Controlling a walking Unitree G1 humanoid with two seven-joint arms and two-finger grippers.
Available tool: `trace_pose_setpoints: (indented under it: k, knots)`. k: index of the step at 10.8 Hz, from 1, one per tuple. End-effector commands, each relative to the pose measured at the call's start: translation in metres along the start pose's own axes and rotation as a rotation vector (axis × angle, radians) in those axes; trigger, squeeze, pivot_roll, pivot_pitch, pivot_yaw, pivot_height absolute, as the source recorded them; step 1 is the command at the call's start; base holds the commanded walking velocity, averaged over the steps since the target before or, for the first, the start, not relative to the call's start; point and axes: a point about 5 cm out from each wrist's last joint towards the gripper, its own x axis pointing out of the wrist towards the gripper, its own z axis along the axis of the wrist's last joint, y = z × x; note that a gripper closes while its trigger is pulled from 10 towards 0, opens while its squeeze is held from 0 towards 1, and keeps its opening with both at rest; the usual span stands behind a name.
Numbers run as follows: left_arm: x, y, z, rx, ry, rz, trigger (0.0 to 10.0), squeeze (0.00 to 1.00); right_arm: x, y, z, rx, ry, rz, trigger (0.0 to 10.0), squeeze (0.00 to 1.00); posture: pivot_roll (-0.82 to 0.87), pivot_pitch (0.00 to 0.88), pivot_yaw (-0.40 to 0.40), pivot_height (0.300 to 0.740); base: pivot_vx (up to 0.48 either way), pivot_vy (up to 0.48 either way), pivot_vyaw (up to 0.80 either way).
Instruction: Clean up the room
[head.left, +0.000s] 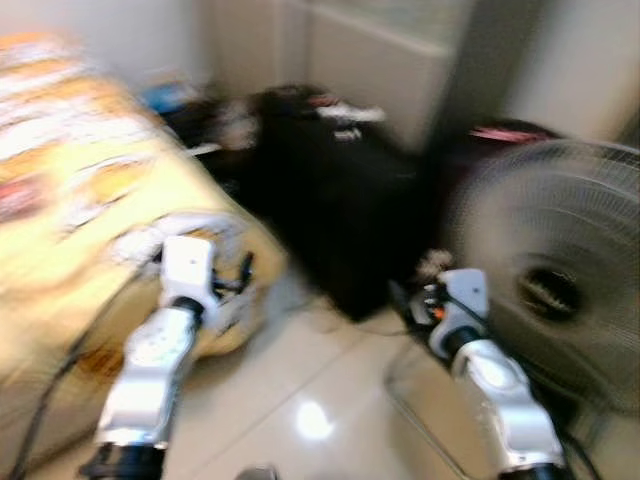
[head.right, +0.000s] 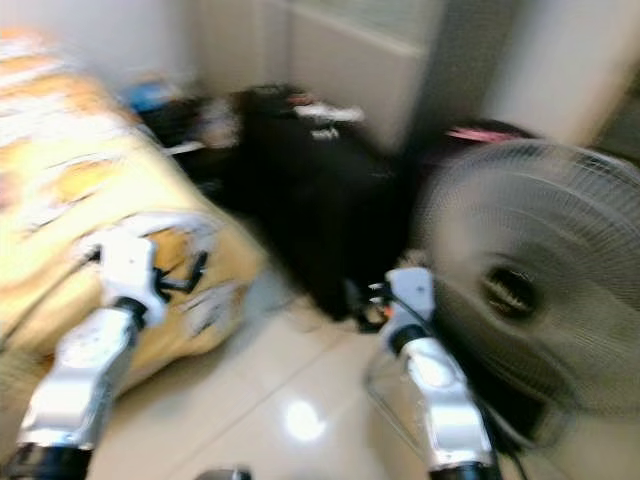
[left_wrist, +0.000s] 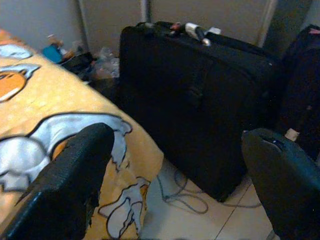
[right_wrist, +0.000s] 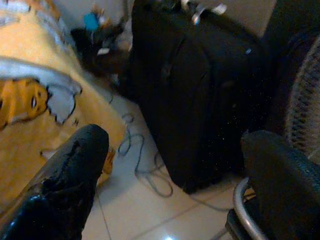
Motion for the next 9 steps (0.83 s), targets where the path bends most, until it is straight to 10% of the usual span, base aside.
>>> trace_pose_setpoints:
  k: [1, 6, 7, 8, 9]
  knots:
    - [0.005, 0.003, 0.008, 0.047, -0.026, 0.016, 10.0, 0.00, 0.006, 0.001, 0.010, -0.008, -0.039, -0.007, 10.0, 1.00, -0.03, 0.000, -0.060, 0.740, 0.000, 0.000, 0.80]
    - [0.008, 0.013, 0.006, 0.090, 0.009, 0.041, 10.0, 0.00, 0.014, -0.003, 0.011, 0.068, -0.028, -0.106, 10.0, 1.00, -0.03, 0.000, -0.046, 0.740, 0.000, 0.070, 0.48]
    - [0.008, 0.015, 0.007, 0.096, 0.012, 0.048, 10.0, 0.00, 0.015, -0.005, 0.016, 0.060, -0.055, -0.131, 10.0, 0.69, -0.03, 0.000, -0.048, 0.740, 0.000, 0.285, 0.00]
    - [0.009, 0.014, 0.007, 0.097, 0.012, 0.045, 10.0, 0.00, 0.016, -0.008, 0.018, 0.050, -0.091, -0.160, 10.0, 0.00, -0.03, 0.000, -0.048, 0.740, 0.000, 0.281, 0.00]
    - [0.010, 0.014, 0.007, 0.098, 0.011, 0.044, 10.0, 0.00, 0.017, -0.007, 0.016, 0.080, -0.061, -0.157, 10.0, 0.00, -0.03, 0.000, -0.049, 0.740, 0.000, 0.274, 0.00]
